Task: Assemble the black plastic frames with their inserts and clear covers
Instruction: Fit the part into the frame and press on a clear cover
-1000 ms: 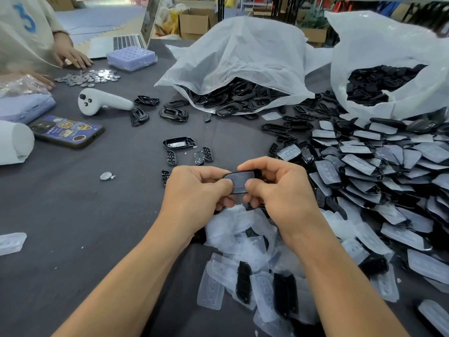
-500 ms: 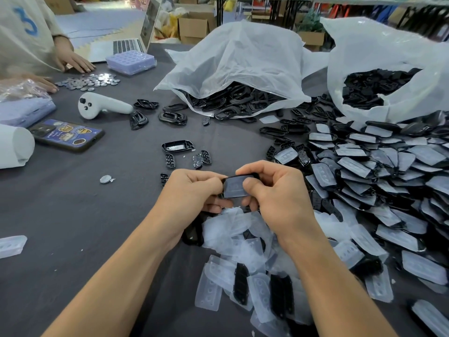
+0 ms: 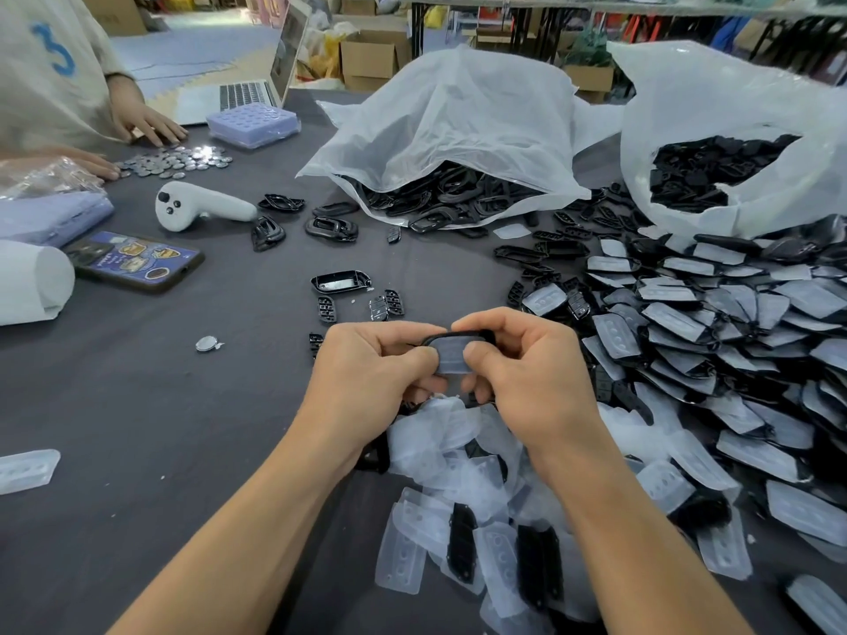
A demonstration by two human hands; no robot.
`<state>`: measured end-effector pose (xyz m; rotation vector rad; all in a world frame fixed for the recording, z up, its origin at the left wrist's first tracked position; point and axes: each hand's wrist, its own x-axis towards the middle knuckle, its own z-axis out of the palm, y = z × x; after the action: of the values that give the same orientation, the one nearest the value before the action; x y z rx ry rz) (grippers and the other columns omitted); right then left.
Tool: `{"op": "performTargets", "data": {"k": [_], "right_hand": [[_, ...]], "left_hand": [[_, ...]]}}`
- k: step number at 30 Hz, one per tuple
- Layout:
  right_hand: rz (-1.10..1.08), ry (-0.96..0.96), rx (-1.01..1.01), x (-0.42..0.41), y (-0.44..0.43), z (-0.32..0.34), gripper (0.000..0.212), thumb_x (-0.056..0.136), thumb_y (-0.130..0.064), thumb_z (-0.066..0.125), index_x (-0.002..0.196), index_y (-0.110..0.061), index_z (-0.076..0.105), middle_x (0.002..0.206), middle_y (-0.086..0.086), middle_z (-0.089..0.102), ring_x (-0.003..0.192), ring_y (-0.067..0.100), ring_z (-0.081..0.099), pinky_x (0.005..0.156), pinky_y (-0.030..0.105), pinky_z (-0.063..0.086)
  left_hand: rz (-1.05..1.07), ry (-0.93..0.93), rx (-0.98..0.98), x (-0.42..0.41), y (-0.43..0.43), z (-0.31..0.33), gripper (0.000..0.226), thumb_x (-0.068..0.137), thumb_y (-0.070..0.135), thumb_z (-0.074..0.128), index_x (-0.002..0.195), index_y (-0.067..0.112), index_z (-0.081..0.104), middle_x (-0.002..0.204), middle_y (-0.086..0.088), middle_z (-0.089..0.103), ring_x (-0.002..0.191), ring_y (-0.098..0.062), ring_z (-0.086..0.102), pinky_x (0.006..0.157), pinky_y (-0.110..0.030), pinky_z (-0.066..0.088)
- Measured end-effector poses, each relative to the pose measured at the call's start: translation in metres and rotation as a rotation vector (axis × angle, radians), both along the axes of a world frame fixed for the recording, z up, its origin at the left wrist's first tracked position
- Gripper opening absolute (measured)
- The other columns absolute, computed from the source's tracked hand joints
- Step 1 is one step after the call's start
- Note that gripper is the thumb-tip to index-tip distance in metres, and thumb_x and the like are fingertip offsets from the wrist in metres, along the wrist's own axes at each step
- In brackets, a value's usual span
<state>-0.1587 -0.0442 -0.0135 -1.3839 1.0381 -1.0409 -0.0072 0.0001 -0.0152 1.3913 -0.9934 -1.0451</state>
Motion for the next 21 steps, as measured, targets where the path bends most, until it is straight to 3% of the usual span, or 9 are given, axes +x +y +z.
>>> {"op": "performTargets", "data": {"k": [3,6,10,14,21], "right_hand": [[-0.016,0.023,-0.013,0.0,0.0009,0.0005,0.033,0.091,0.012,0.058,0.087,-0.015,0.077,0.056,-0.004,0.065,0.043,0.009,0.055,0.047,0.021,0.048],[-0.021,0.047,-0.028,-0.0012,0.0012,0.0005,0.035,0.09,0.01,0.059,0.085,-0.019,0.077,0.058,-0.004,0.066,0.044,0.009,0.055,0.048,0.022,0.049],[-0.011,0.072,-0.038,-0.0024,0.0006,-0.0003,0.035,0.09,0.007,0.06,0.085,-0.022,0.077,0.059,-0.002,0.068,0.046,0.009,0.058,0.049,0.02,0.048],[-0.017,0.093,-0.06,-0.0025,-0.0006,-0.0018,0.033,0.09,0.004,0.062,0.084,-0.024,0.077,0.06,0.001,0.068,0.047,0.01,0.059,0.05,0.022,0.047],[-0.03,0.104,-0.081,-0.0022,-0.0002,-0.0038,0.03,0.09,-0.001,0.064,0.083,-0.027,0.077,0.061,0.001,0.069,0.048,0.01,0.059,0.049,0.022,0.047]], "left_hand": [[-0.069,0.039,0.021,0.0028,0.0017,0.002,0.037,0.089,-0.002,0.059,0.091,0.023,0.086,0.082,-0.012,0.08,0.072,-0.019,0.077,0.059,-0.021,0.054],[-0.113,0.06,0.057,0.0063,0.0026,0.0023,0.043,0.074,0.007,0.051,0.095,0.02,0.085,0.087,-0.014,0.081,0.079,-0.021,0.078,0.063,-0.022,0.056],[-0.114,0.04,0.082,0.0052,0.0022,-0.0003,0.032,0.079,0.014,0.059,0.095,0.019,0.085,0.089,-0.013,0.081,0.08,-0.02,0.078,0.067,-0.022,0.058],[-0.104,-0.032,0.063,0.0051,0.0017,-0.0012,0.027,0.093,0.003,0.066,0.092,0.022,0.086,0.085,-0.012,0.081,0.077,-0.016,0.076,0.068,-0.023,0.06],[-0.07,-0.046,0.056,0.002,0.0028,0.0013,0.029,0.089,-0.006,0.065,0.089,0.014,0.085,0.076,-0.014,0.079,0.067,-0.012,0.071,0.064,-0.023,0.058]]}}
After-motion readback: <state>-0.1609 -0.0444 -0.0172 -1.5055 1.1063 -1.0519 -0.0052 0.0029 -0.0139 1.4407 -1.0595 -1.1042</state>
